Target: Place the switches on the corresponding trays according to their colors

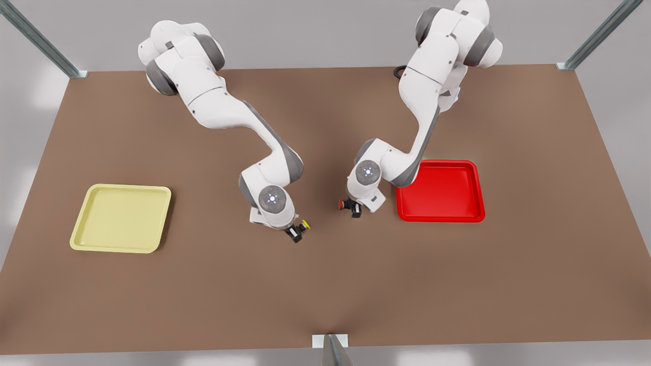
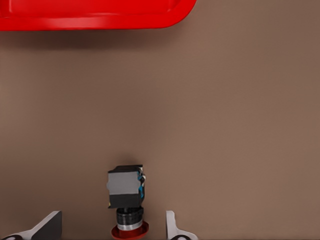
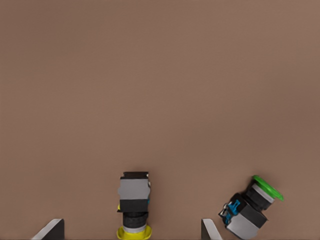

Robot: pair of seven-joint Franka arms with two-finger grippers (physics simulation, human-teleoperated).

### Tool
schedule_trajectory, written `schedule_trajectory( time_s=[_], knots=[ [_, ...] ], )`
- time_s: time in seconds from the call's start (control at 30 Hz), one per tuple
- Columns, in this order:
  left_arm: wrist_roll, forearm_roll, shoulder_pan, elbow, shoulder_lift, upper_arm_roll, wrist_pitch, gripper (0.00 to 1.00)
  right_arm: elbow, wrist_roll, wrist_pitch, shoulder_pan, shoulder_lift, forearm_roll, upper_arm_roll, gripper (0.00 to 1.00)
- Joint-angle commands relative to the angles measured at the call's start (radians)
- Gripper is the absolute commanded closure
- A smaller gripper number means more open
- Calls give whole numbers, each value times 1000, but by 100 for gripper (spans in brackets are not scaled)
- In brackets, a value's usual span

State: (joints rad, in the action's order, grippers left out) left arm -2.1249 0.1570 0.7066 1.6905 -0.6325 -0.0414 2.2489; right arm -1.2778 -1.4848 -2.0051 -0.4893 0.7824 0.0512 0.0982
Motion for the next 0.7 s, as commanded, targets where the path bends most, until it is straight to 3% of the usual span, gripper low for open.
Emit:
schedule_trajectory(
  time_s=[0.0, 0.5, 0.57, 0.67],
  knots=[
    [0, 3, 4, 0, -4, 0, 4, 0, -5, 0, -3, 0, 1, 1, 0, 0],
    [6, -4, 16, 20, -76, -9, 69, 0, -144, 4, -216, -3, 70, 75, 55, 0],
    [6, -4, 16, 18, -81, -9, 69, 15, -150, 8, -221, -3, 75, 79, 57, 0],
    [6, -4, 16, 18, -82, -9, 69, 15, -152, 15, -221, 0, 75, 84, 57, 0]
  ],
)
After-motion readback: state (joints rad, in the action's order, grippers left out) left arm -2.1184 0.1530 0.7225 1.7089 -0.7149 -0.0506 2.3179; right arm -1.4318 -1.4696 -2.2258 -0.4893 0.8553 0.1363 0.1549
